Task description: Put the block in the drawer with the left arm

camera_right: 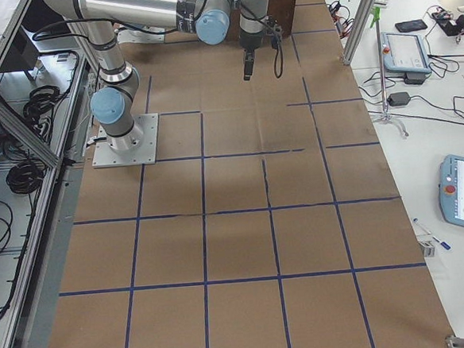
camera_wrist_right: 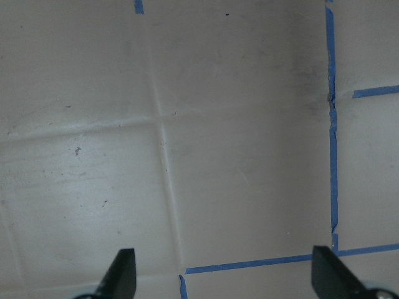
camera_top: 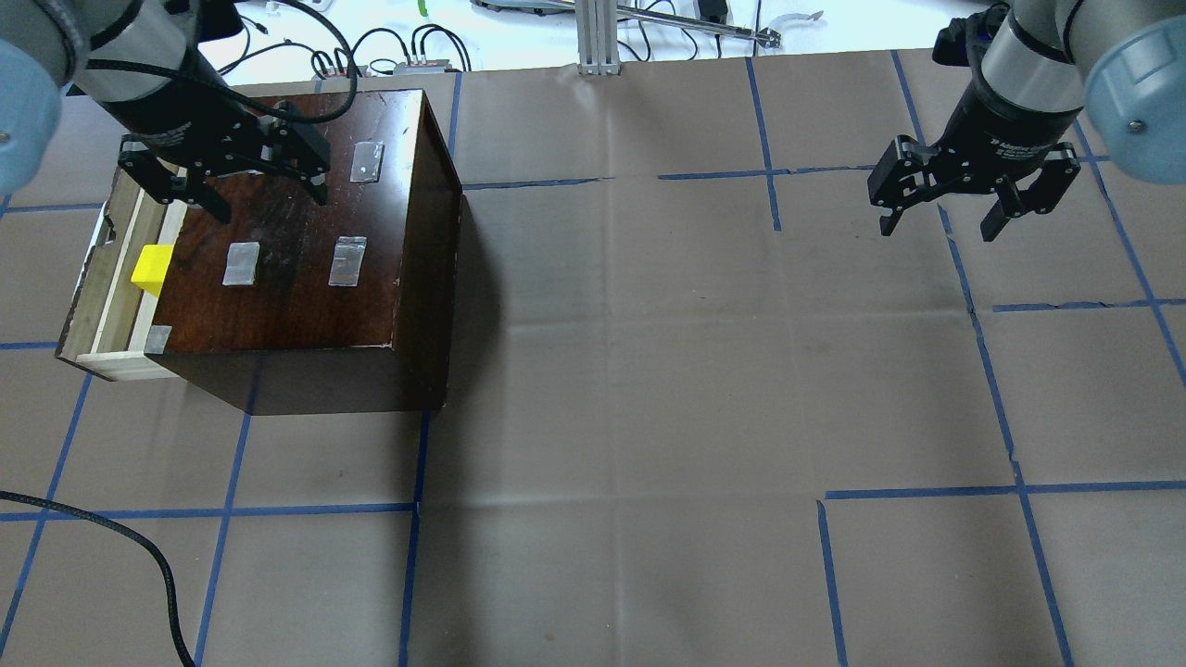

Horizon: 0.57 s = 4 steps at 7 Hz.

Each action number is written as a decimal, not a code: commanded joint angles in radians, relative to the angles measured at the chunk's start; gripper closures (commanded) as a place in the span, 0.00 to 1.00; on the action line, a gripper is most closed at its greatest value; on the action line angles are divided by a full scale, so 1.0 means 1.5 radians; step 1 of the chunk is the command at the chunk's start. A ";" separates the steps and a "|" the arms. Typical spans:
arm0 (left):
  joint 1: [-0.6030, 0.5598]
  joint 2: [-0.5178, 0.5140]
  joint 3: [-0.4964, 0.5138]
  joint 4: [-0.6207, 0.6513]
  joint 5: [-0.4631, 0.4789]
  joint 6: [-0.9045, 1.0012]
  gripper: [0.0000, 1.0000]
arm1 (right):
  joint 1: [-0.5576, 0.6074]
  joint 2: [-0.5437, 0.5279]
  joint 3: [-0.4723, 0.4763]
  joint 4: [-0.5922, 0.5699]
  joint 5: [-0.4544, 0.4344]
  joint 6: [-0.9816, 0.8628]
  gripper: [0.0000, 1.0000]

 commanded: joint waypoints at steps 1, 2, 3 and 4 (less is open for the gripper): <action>-0.033 0.001 -0.005 -0.001 0.016 -0.020 0.02 | 0.000 0.000 0.000 0.000 0.000 -0.001 0.00; -0.041 0.001 -0.006 -0.001 0.014 -0.025 0.02 | 0.000 0.000 0.000 0.000 0.000 -0.001 0.00; -0.059 -0.001 -0.010 -0.001 0.016 -0.025 0.02 | 0.000 0.000 0.000 0.000 0.000 -0.001 0.00; -0.065 0.001 -0.015 -0.001 0.016 -0.018 0.02 | 0.000 0.000 0.000 0.000 0.000 -0.001 0.00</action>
